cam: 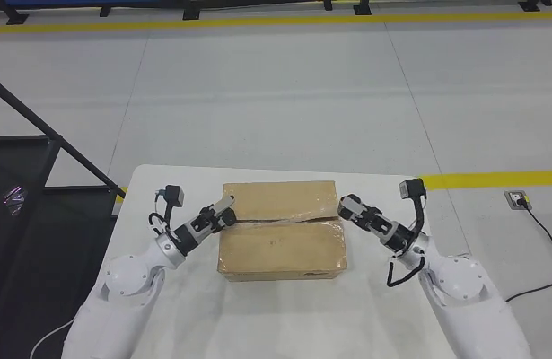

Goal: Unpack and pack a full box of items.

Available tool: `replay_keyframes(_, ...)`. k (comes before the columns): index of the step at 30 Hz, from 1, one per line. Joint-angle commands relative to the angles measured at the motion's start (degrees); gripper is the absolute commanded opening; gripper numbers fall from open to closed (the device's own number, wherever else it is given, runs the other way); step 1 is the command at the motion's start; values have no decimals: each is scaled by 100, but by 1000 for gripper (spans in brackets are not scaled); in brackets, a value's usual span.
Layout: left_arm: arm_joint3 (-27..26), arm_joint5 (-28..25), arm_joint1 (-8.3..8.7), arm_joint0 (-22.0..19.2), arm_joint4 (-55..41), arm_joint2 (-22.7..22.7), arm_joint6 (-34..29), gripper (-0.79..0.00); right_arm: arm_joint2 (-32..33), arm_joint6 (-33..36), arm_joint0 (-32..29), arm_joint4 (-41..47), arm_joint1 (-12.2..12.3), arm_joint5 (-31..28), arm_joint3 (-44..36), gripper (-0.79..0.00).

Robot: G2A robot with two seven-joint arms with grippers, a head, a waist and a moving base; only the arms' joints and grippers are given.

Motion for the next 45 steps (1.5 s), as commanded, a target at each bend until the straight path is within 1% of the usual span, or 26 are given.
replay_keyframes(1, -6, 3, 0, 13, -5, -6, 3, 0, -44, 19, 21, -96, -1, 152, -39, -280)
replay_keyframes(5, -3, -20, 0, 43, -15, -15, -8, 0, -77, -236, 53, -273, -14, 322, -36, -259)
replay_keyframes(7, 0, -20, 0, 50, -11, -21, -13, 0, -49, -342, 14, -226, -18, 237, -69, -268)
replay_keyframes(8, -2, -22, 1, 54, -10, -23, -14, 0, -24, -362, -15, -178, -17, 175, -92, -286)
replay_keyframes(10, -9, -36, 2, 65, -11, -37, -17, 0, -20, -272, -58, -93, -14, 81, -152, -286)
replay_keyframes(12, -17, -51, 7, 80, -14, -63, -31, 0, -76, -147, -26, -35, -19, 82, -195, -314)
replay_keyframes(15, -22, -69, 15, 107, -32, -113, -52, 0, -204, -321, 56, -88, -53, 3, -323, -336)
replay_keyframes(17, -30, -76, 20, 129, -47, -142, -62, 0, -236, -587, 53, -76, -79, -196, -406, -314)
replay_keyframes(19, -40, -83, 22, 148, -63, -163, -53, 0, -188, -1207, 3, -246, -108, -320, -491, -351)
replay_keyframes(20, -50, -82, 22, 156, -69, -167, -54, 0, -221, -1412, -38, -333, -124, -354, -585, -382)
replay_keyframes(21, -55, -79, 22, 162, -82, -172, -53, 0, -252, -1530, -82, -276, -140, -430, -656, -382)
replay_keyframes(22, -59, -77, 22, 166, -85, -174, -52, 0, -266, -1565, -102, -285, -146, -455, -673, -345)
replay_keyframes(24, -64, -79, 20, 173, -92, -166, -52, 0, -307, -1686, -92, -387, -163, -397, -709, -305)
replay_keyframes(26, -58, -85, 18, 171, -91, -158, -46, 0, -357, -1889, -93, -456, -188, -439, -766, -237)
replay_keyframes(27, -53, -86, 16, 171, -97, -152, -49, 0, -315, -2201, -130, -482, -205, -541, -757, -222)
replay_keyframes(28, -46, -82, 15, 166, -102, -150, -53, 0, -309, -2428, -180, -666, -215, -595, -780, -249)
replay_keyframes(29, -38, -84, 15, 161, -103, -149, -56, 0, -357, -2503, -237, -706, -228, -674, -844, -296)
replay_keyframes(30, -29, -87, 14, 157, -104, -149, -58, 0, -406, -2386, -262, -708, -230, -681, -862, -259)
replay_keyframes(31, -20, -92, 14, 153, -105, -148, -61, 0, -483, -2048, -225, -697, -224, -532, -857, -209)
replay_keyframes(32, -9, -93, 13, 151, -105, -147, -64, 0, -576, -1642, -127, -528, -225, -356, -839, -114)
replay_keyframes(33, -1, -91, 12, 146, -114, -144, -73, 0, -653, -1266, 16, -414, -225, -127, -738, -151)
replay_keyframes(34, 8, -94, 11, 140, -120, -143, -80, 0, -745, -970, 189, -406, -232, 157, -614, -345)
replay_keyframes(38, 30, -106, 7, 128, -145, -137, -86, 0, -1310, 58, 892, -278, -324, 1017, -58, -631)
replay_keyframes(40, 39, -123, 6, 126, -163, -138, -91, 0, -1592, 305, 1208, -410, -384, 1341, 214, -727)
replay_keyframes(42, 45, -137, 6, 131, -183, -145, -102, 0, -1823, 343, 1433, -446, -453, 1447, 392, -773)
replay_keyframes(45, 45, -154, 5, 137, -206, -153, -108, 0, -2059, 297, 1616, -485, -536, 1360, 563, -785)
